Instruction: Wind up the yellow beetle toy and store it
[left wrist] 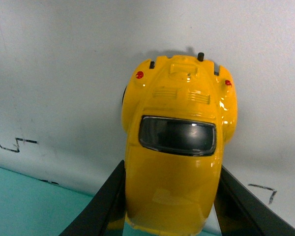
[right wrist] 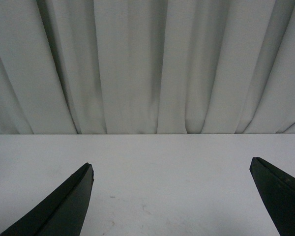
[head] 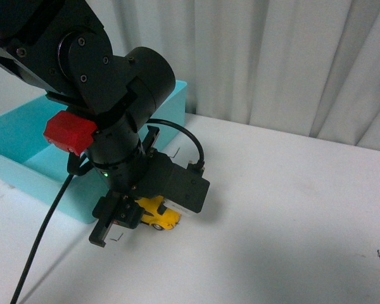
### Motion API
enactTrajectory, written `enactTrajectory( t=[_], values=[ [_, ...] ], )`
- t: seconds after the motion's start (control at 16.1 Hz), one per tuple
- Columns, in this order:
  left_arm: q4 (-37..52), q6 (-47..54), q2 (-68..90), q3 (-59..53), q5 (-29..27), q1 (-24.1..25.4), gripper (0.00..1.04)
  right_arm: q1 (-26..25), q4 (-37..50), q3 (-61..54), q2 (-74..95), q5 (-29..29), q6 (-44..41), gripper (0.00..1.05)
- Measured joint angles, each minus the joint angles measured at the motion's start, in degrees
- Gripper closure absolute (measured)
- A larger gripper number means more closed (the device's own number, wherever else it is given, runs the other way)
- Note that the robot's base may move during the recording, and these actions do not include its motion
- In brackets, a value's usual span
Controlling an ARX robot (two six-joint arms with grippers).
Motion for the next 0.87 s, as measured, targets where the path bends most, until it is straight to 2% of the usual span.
enactTrajectory(
  t=[0.06, 0.12, 0.19, 0.25, 0.31, 0.43, 0.56, 0.87],
  values=[
    [-0.5, 0.3, -0.3, 0.2, 0.2, -0.2, 0.64, 0.0, 0.0, 0.0, 0.0, 0.0, 0.0, 0.07],
    [-5.2, 3.5, -1.6, 0.9, 4.3, -2.1, 0.64, 0.0, 0.0, 0.0, 0.0, 0.0, 0.0, 0.07],
    [-10.9, -0.7, -7.6, 5.0, 14.0, -5.7, 0.64, 0.0, 0.0, 0.0, 0.0, 0.0, 0.0, 0.07],
    [-10.3, -9.4, -13.9, 11.9, 25.3, -3.8, 0.64, 0.0, 0.0, 0.0, 0.0, 0.0, 0.0, 0.07],
    [-2.0, -22.4, -16.7, 18.4, 32.3, 3.7, 0.64, 0.0, 0.0, 0.0, 0.0, 0.0, 0.0, 0.07],
    [2.5, -31.5, -16.0, 20.3, 28.9, 9.2, 0.64, 0.0, 0.0, 0.0, 0.0, 0.0, 0.0, 0.07],
    [2.3, -39.4, -12.8, 21.8, 22.2, 14.6, 0.64, 0.0, 0.0, 0.0, 0.0, 0.0, 0.0, 0.07],
    [2.8, -47.2, -3.0, 20.2, 6.1, 22.5, 0.64, 0.0, 0.0, 0.0, 0.0, 0.0, 0.0, 0.07]
  ],
)
